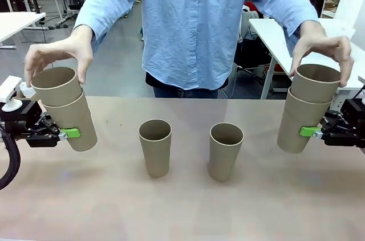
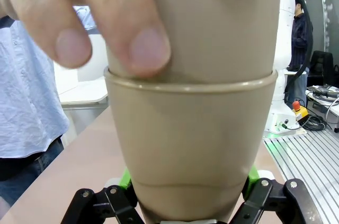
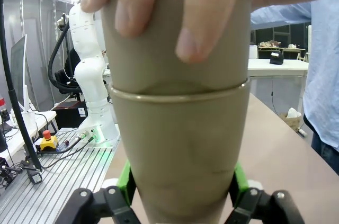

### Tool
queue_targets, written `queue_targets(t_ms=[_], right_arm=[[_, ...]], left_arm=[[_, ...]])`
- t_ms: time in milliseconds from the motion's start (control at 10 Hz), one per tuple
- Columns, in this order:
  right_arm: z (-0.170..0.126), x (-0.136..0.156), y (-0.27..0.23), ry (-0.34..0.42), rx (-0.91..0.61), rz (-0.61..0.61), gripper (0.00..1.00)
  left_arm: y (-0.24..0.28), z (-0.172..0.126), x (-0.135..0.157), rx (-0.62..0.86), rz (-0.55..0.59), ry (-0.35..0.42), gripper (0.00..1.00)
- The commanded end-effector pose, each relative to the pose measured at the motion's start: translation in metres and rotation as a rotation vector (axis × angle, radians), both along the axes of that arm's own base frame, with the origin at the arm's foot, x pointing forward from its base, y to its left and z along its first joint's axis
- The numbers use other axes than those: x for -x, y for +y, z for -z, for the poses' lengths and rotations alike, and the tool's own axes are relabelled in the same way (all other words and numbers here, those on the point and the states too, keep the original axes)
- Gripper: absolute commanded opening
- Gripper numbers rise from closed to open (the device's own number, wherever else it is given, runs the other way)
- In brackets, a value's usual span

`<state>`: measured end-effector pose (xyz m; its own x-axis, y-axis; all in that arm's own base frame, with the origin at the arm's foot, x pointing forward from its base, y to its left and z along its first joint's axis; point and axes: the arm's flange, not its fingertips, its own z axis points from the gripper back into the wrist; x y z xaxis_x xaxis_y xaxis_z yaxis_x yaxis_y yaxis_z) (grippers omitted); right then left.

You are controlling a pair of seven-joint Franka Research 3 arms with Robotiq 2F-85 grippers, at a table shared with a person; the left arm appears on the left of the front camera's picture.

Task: Stack the cups and store them in the basket.
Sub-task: Place the stack of Reusable plastic cups into the Pantry Basket.

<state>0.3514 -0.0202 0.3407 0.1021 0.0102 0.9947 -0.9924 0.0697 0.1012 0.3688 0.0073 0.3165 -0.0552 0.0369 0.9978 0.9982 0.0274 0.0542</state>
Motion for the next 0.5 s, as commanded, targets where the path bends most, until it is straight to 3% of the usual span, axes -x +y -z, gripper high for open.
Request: queue_targets(t_ms=[0,400], right_arm=[[-0.0028,-0.0013,0.0025,-0.008,0.007,0.000,0.85],[-0.0028,-0.0013,0.0025,-0.008,0.007,0.000,0.85]], left_arm=[[0.0006,-0.0030,-0.0016,0.013,-0.012,-0.011,0.86],[0.0006,-0.0030,-0.0016,0.013,-0.012,-0.011,0.86]])
